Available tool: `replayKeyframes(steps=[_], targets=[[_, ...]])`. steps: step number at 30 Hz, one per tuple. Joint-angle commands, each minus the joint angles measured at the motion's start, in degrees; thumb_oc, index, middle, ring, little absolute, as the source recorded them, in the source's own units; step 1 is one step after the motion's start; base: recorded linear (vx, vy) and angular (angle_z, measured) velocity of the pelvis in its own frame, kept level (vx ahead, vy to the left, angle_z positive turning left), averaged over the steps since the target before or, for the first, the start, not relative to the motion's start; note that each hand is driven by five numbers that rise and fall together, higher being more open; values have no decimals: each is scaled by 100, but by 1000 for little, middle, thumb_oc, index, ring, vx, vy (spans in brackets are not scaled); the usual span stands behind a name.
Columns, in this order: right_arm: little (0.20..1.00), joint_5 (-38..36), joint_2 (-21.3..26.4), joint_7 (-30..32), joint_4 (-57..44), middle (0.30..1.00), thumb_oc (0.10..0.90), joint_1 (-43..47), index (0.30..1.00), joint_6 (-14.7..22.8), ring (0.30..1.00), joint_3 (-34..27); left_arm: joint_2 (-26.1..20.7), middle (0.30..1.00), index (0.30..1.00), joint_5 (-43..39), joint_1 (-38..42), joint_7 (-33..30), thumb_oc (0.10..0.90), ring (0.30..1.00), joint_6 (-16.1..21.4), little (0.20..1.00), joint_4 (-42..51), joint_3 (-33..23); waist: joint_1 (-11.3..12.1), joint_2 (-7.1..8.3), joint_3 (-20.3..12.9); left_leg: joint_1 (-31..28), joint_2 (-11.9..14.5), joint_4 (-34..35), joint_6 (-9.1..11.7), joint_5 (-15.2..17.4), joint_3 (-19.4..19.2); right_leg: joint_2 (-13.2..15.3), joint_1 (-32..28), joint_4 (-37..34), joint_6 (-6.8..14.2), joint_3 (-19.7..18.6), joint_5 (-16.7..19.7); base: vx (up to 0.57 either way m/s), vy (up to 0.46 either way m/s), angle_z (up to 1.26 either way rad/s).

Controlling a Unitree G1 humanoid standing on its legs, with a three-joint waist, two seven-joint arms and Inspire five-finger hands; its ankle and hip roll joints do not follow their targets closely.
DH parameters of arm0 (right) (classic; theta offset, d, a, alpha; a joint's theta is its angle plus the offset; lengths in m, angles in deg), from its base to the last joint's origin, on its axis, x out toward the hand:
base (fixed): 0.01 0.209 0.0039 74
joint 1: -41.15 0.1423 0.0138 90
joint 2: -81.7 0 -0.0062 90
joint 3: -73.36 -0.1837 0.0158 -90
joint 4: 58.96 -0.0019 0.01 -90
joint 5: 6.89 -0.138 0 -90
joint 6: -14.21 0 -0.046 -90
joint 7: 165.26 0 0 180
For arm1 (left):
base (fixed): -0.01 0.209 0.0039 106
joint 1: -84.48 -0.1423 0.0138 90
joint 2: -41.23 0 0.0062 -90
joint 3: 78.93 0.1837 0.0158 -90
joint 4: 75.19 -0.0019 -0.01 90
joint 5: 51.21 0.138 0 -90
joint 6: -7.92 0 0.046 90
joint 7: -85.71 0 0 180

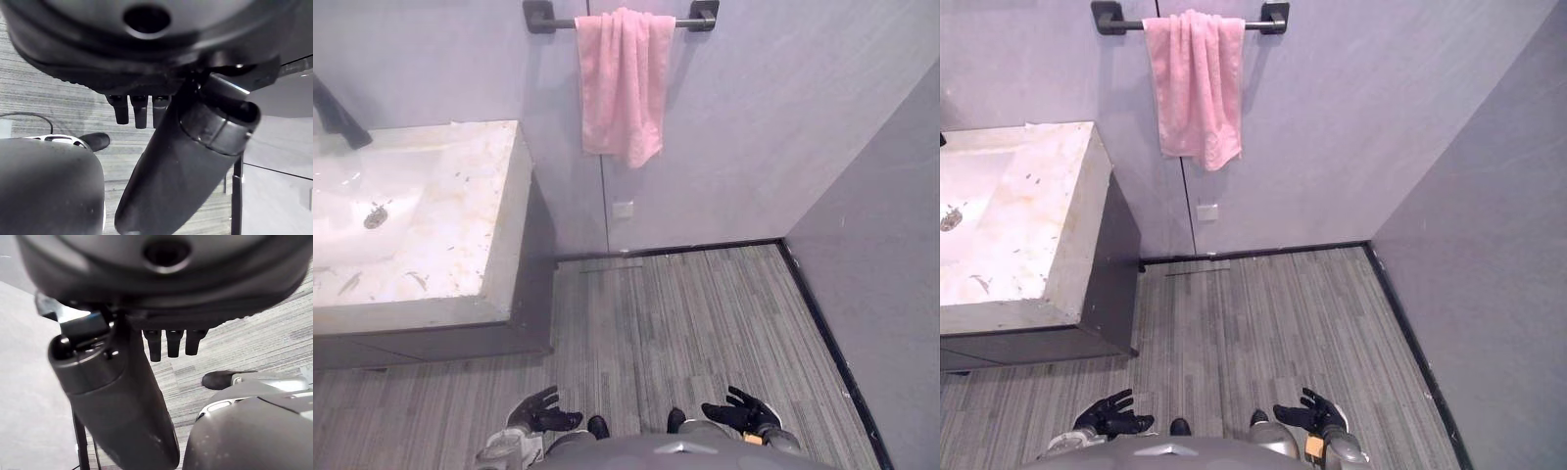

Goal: Organize the bathroom.

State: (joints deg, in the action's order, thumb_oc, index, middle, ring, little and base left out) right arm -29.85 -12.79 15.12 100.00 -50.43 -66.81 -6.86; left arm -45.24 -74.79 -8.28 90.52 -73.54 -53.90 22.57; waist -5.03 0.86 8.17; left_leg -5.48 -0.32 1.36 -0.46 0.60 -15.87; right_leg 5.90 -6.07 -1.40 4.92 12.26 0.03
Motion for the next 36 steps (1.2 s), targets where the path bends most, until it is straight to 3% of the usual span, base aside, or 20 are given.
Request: replayKeyframes(steps=[1,14,26,32,36], targets=[[900,78,314,-43,91,900,800,181,900,182,900,115,-14,900,900,197,68,103,800,900,77,900,-123,232,-47,-141,-180,137,-133,-270,165,82,-425,-169,259,261,136,499,-146,37,-10,0],[900,-30,375,-85,-43,900,800,359,900,130,900,238,31,900,900,271,165,49,800,900,-27,900,-137,278,-56,-175,-94,212,-64,-376,177,110,-454,-168,400,429,111,473,-192,-23,-1,0],[900,-127,377,-86,-543,900,800,360,900,654,900,405,-28,900,900,61,255,-86,800,900,518,900,202,440,-68,-157,-194,145,-16,-377,151,85,-497,-279,270,377,72,469,-227,38,-53,0],[900,-96,451,170,-1668,900,800,370,900,673,900,559,-85,900,900,-307,360,-324,800,900,686,900,1257,603,-105,-178,-173,136,20,-380,125,60,-524,-360,252,384,33,444,-230,48,-80,-1],[900,30,504,566,-2802,900,800,279,900,801,900,610,-152,900,900,-595,432,-1193,800,900,766,900,2486,469,-104,-155,-130,178,104,-441,125,36,-496,-428,240,399,-23,430,-241,55,-120,-1]])
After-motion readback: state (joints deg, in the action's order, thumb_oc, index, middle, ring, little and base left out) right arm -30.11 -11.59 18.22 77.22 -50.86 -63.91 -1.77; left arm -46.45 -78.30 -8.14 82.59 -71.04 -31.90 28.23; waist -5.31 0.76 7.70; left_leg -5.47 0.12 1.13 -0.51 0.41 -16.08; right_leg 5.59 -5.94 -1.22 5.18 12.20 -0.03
